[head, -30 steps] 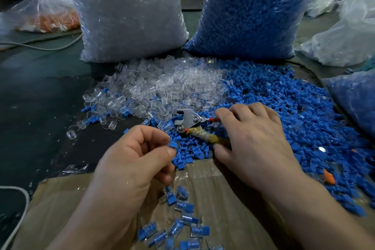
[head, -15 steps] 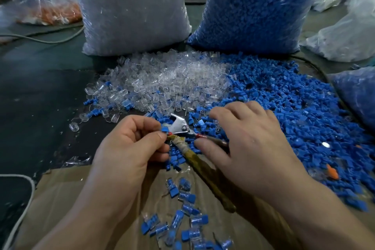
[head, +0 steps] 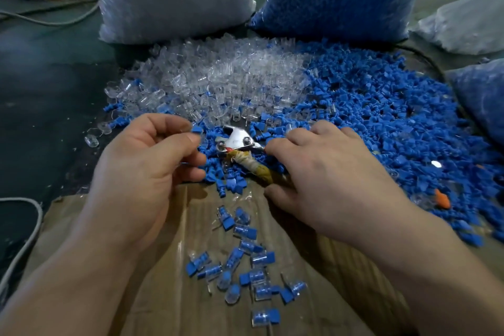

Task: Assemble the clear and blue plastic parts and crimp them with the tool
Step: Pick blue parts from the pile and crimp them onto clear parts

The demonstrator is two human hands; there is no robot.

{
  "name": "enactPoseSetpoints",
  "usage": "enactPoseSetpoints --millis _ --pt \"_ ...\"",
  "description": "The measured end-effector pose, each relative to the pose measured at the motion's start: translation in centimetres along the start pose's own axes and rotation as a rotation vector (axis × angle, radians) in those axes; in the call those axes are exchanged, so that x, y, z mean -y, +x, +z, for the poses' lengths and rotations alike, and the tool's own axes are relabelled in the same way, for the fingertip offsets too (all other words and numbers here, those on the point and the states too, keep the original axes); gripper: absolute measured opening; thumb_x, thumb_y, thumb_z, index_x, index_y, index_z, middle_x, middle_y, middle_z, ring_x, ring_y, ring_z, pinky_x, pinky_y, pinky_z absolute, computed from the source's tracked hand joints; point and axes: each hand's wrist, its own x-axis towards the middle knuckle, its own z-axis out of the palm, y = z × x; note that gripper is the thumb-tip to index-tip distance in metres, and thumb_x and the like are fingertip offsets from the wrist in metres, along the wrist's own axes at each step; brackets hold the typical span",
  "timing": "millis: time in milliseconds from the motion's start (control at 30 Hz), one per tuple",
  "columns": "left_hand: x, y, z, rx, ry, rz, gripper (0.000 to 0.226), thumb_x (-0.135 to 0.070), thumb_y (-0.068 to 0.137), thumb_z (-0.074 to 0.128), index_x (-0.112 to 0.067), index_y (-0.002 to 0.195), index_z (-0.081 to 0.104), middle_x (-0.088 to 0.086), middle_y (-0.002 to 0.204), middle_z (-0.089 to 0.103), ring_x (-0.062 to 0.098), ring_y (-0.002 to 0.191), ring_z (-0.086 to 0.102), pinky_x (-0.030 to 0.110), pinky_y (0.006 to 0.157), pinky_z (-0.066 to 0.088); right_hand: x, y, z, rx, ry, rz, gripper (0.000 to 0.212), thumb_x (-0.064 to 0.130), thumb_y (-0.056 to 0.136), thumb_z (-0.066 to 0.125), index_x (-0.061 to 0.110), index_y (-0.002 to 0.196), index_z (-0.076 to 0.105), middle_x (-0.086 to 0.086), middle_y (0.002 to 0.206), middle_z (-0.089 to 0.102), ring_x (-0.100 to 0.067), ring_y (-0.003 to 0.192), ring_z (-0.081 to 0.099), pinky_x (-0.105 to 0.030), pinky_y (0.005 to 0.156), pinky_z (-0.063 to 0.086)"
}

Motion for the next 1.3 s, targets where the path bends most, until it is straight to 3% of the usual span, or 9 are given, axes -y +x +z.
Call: enactPoseSetpoints --millis 200,333,433,567,700,833,1000,1133,1300 --pt "0.2 -0.2 0.5 0.029 0.037 0.011 0.031 -0.006 0.089 0.066 -0.032 0.074 0.074 0.003 0.065 0.069 0.016 0.058 0.066 0.023 0.048 0.054 0.0 0.7 0.6 -0.085 -0.034 0.083 0.037 0.039 0.081 0.058 0.022 0.112 0.046 -0.001 0.091 0.035 -0.024 0.086 0.029 -0.044 0.084 0.034" --pt "0.3 -0.7 0.8 0.039 0.005 -0.026 0.027 -0.007 0.086 0.067 -0.031 0.075 0.074 0.004 0.065 0.069 0.017 0.055 0.065 0.025 0.047 0.054 -0.6 0.4 0.4 -0.126 0.054 0.131 0.040 0.046 0.081 0.051 0.022 0.113 0.048 0.002 0.092 0.036 -0.019 0.089 0.031 -0.038 0.080 0.034" --pt "0.3 -0.9 1.1 0.057 -0.062 -0.051 0.014 -0.017 0.071 0.070 -0.029 0.078 0.074 0.006 0.066 0.069 0.017 0.052 0.062 0.027 0.046 0.054 -1.0 -0.1 -0.3 -0.199 0.257 0.142 0.045 0.044 0.074 0.044 0.025 0.115 0.049 0.007 0.099 0.039 -0.014 0.096 0.033 -0.031 0.079 0.035" --pt "0.8 -0.8 1.2 0.045 -0.065 -0.006 0.015 -0.021 0.071 0.070 -0.027 0.084 0.074 0.008 0.075 0.072 0.018 0.056 0.065 0.029 0.047 0.054 -0.9 -1.0 -0.6 -0.209 0.354 -0.001 0.051 0.047 0.075 0.040 0.027 0.121 0.050 0.010 0.104 0.043 -0.011 0.098 0.041 -0.030 0.083 0.045" --pt "1.0 -0.9 1.0 0.063 -0.084 0.045 0.022 -0.027 0.072 0.078 -0.020 0.092 0.073 0.013 0.093 0.074 0.028 0.076 0.073 0.051 0.067 0.060 -1.1 -1.2 -0.3 -0.182 0.362 -0.111 0.066 0.054 0.074 0.033 0.029 0.133 0.046 0.017 0.115 0.039 -0.003 0.106 0.037 -0.016 0.086 0.036" --pt "0.7 -0.8 0.9 0.081 -0.045 0.083 0.038 -0.041 0.058 0.080 -0.024 0.090 0.074 0.012 0.091 0.073 0.022 0.073 0.069 0.037 0.062 0.058 -1.6 -1.3 -0.1 -0.176 0.367 -0.140 0.070 0.053 0.073 0.033 0.028 0.137 0.043 0.019 0.119 0.034 -0.001 0.110 0.035 -0.011 0.086 0.031" --pt "0.8 -1.0 1.0 0.085 -0.003 0.173 0.030 -0.039 0.061 0.077 -0.026 0.088 0.074 0.005 0.084 0.073 0.016 0.070 0.070 0.025 0.055 0.055 -1.9 -1.3 -0.2 -0.176 0.384 -0.164 0.067 0.053 0.072 0.033 0.033 0.136 0.039 0.023 0.121 0.032 0.003 0.111 0.033 -0.009 0.085 0.029" --pt "1.0 -0.9 0.9 0.100 0.042 0.247 0.019 -0.014 0.077 0.069 -0.029 0.088 0.073 0.006 0.084 0.072 0.016 0.070 0.070 0.024 0.056 0.055 -1.9 -1.2 -0.1 -0.157 0.373 -0.166 0.068 0.053 0.074 0.036 0.031 0.138 0.042 0.019 0.125 0.045 -0.002 0.113 0.041 -0.016 0.093 0.032" --pt "0.6 -1.2 1.0 0.114 0.079 0.281 0.018 -0.030 0.072 0.074 -0.031 0.089 0.073 0.005 0.083 0.073 0.015 0.068 0.070 0.023 0.053 0.056 -1.7 -1.1 0.0 -0.147 0.279 -0.138 0.064 0.053 0.079 0.041 0.025 0.135 0.052 0.012 0.111 0.061 -0.011 0.100 0.056 -0.027 0.085 0.045"
